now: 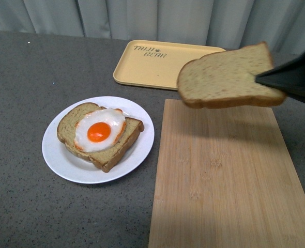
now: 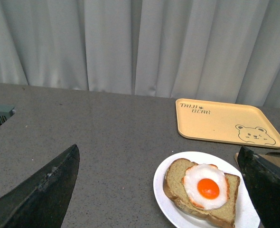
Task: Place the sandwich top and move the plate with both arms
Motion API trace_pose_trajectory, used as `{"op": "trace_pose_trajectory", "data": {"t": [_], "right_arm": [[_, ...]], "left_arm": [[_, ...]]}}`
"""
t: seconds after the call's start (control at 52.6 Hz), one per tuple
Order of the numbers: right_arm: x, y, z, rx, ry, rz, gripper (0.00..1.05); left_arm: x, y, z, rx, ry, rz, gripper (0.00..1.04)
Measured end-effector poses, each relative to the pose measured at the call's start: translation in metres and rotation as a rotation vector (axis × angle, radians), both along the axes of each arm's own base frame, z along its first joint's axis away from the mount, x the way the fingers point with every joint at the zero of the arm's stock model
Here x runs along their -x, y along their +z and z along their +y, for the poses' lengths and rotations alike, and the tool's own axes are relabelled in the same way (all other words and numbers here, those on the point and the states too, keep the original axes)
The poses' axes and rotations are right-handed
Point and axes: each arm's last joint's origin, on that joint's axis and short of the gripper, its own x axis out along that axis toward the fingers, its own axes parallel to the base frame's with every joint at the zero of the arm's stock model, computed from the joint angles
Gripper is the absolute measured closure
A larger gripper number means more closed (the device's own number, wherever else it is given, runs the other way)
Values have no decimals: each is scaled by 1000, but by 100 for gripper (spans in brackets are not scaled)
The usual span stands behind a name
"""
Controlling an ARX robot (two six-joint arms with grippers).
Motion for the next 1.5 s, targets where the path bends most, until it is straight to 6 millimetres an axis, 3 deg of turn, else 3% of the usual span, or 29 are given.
{"op": "trace_pose_trajectory", "data": {"t": [0.19,0.266,0.38,0.57,0.836,1.007,1.159,1.331,1.464,1.502], "right_arm": [[-12,-13,64,-82,72,69,102],[-15,-23,98,-106,103,123,102],[-13,-34,125,-123,146,169,102],[-17,-53,156,-115,149,244,102],[-21,-68,176,-108,158,289,102],[-23,-72,181,-85,152,308,101],[-13,-73,166,-37,112,303,64],[-4,-44,129,56,8,153,32],[0,-30,106,147,-65,80,11],[0,-32,104,191,-104,11,12]], "left_arm": [[0,0,0,0,-1,0,7],[0,0,0,0,-1,0,7],[0,0,0,0,-1,0,7],[0,0,0,0,-1,0,7],[0,0,0,0,-1,0,7],[0,0,0,0,-1,0,7],[0,0,0,0,-1,0,7],[0,0,0,0,-1,0,7],[0,0,0,0,-1,0,7],[0,0,0,0,0,0,7]]}}
